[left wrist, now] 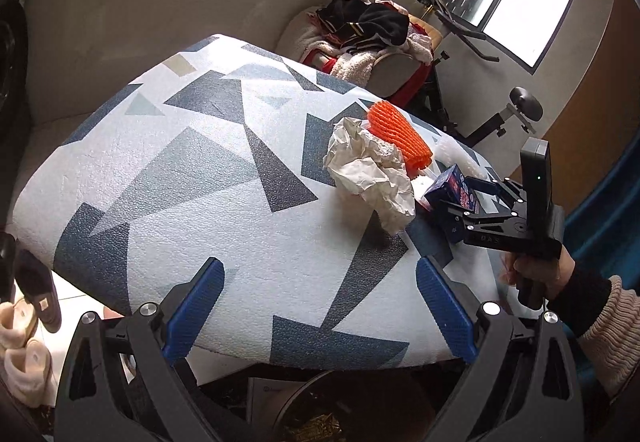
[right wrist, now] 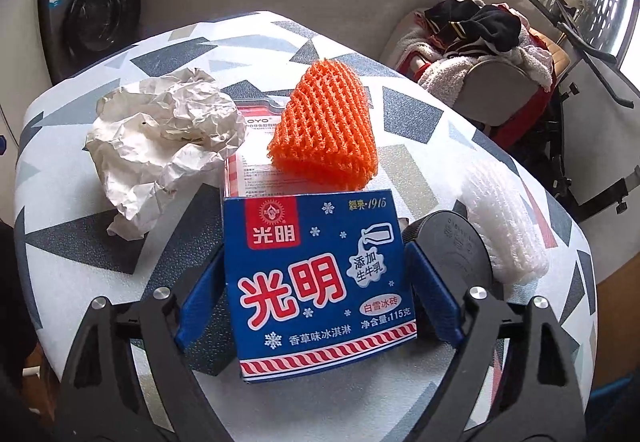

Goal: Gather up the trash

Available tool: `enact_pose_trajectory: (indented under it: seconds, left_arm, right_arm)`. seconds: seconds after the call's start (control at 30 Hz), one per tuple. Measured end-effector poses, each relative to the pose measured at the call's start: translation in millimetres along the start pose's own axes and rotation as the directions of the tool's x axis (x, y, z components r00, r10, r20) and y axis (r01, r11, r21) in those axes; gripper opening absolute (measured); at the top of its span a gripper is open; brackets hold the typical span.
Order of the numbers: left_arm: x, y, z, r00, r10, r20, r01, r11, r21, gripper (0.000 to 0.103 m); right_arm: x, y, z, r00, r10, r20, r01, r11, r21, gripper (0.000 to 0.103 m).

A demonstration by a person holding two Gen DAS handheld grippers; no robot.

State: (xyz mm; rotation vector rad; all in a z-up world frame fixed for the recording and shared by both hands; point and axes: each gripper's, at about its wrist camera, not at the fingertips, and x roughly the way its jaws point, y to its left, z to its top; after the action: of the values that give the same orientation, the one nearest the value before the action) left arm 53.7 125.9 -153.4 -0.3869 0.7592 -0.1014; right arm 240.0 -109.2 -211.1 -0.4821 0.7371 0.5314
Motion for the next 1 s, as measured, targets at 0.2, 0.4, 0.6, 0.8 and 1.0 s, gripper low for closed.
enact_pose_trajectory:
  seconds: [0.2, 0.4, 0.6, 0.8, 1.0]
  left_arm:
    - [9, -3, 2, 0.991, -0.129, -0.022, 0.127, 0.991, -0.050, 0.093]
    - [24, -7, 11, 0.981, -0.192, -0.040, 0.186, 0.975, -0.118, 0.087]
    - [50, -19, 30, 0.974, -0.205, -0.094, 0.198, 0.977, -0.081, 0.084]
    - [87, -24, 50, 0.967, -0.224, -0.123, 0.210, 0.971, -0.118, 0.080]
    - [120, -26, 62, 0.977, -0.159, -0.141, 0.141, 0.981, -0.136, 0.074]
  right_arm:
    - [-32, 4, -20, 0.997, 0.026, 0.078, -0.030, 0.998, 0.050, 0.081]
    - [-53, -1, -44, 0.984, -0.083, 0.155, 0.059, 0.986, 0.154, 0.081]
    - [-61, -6, -55, 0.967, -0.155, 0.200, 0.107, 0.967, 0.232, 0.081]
    - [-62, -4, -57, 0.967, -0.126, 0.221, 0.079, 0.974, 0.214, 0.081]
    - [-64, 9, -60, 0.963, -0.142, 0.230, 0.103, 0.979, 0.176, 0.081]
